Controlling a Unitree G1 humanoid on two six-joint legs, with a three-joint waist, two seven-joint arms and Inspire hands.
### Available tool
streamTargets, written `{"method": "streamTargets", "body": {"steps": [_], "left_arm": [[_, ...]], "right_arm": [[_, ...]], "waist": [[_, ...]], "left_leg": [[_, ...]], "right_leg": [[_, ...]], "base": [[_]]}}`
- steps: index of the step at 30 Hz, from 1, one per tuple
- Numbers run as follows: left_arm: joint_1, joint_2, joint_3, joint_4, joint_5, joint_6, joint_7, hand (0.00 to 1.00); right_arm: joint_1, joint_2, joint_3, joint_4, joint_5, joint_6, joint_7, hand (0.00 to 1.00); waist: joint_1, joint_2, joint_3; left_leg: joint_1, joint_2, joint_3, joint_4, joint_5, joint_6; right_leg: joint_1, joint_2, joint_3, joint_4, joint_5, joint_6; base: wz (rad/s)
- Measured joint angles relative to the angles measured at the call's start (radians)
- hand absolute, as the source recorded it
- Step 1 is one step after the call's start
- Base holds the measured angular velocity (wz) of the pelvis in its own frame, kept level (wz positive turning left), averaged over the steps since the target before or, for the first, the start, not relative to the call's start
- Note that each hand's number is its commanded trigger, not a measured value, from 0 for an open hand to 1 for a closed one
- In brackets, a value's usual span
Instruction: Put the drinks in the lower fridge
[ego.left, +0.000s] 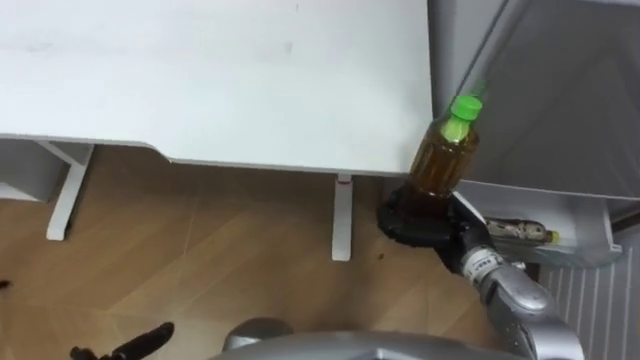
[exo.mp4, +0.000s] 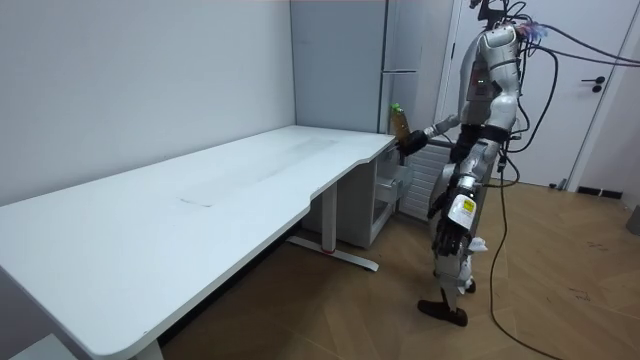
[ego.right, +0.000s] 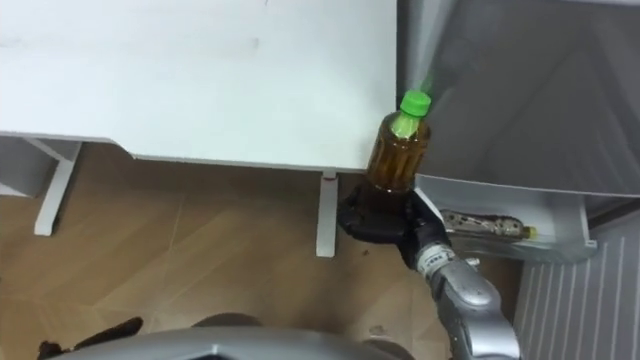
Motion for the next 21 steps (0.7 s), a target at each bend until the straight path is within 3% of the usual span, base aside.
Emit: {"method": "streamTargets", "body": {"steps": [5,12,21], "left_arm": [[0.001,-0.002,-0.017,0.0,0.06,0.0,-0.008,0.0],[0.003,-0.01,-0.017,0.0,0.103,0.0,-0.015,0.0],[-0.002,-0.022,-0.018,0.0,0.114,0.002,-0.055,0.0]], "right_arm": [[0.0,0.001,-0.04,0.0,0.035,-0.029,-0.105,1.0],[0.0,0.004,-0.08,0.0,0.13,-0.072,-0.247,1.0],[0.001,0.004,-0.076,0.003,0.161,-0.09,-0.333,1.0]], "waist": [[-0.049,-0.005,-0.0037],[-0.053,-0.025,-0.0005],[-0.059,0.003,-0.008]], "left_leg": [[0.002,0.001,0.007,0.0,0.0,0.0],[0.006,0.003,0.04,-0.003,-0.001,0.002],[0.007,0.003,0.048,-0.004,-0.001,0.002]], "right_leg": [[-0.001,0.0,0.004,0.0,0.0,0.0],[-0.014,0.001,0.037,0.004,0.0,0.0],[-0.024,0.001,0.051,0.005,0.0,0.0]], "base": [[-0.04],[-0.13],[-0.03]]}}
